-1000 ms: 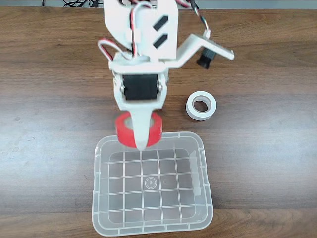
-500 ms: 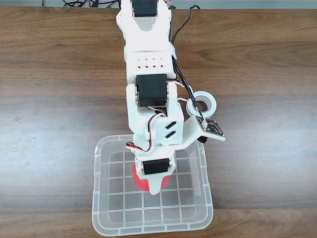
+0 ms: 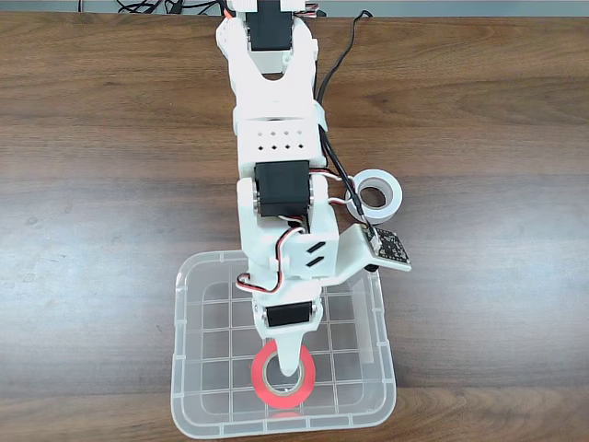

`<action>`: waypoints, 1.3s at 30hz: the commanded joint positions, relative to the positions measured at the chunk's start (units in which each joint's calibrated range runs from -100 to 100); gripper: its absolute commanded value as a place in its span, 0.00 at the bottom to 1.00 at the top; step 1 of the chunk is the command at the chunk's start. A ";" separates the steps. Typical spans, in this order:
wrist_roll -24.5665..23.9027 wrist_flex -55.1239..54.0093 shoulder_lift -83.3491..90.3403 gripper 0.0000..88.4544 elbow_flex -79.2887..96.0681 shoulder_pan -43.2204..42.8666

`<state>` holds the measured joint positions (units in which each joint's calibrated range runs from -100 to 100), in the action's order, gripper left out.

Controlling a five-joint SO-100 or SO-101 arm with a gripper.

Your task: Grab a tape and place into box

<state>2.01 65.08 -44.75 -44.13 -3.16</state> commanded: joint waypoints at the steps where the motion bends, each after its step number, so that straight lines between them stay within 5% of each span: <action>1: -0.27 2.98 3.07 0.22 -5.06 0.45; 9: -0.37 9.66 8.70 0.21 -8.74 0.52; 18: -0.43 23.10 23.75 0.01 -9.52 0.45; 28: -1.75 34.92 41.93 0.01 -6.46 -0.21; 39: -0.80 34.32 73.55 0.02 38.22 -1.82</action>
<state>0.55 99.24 11.01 -25.36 -4.96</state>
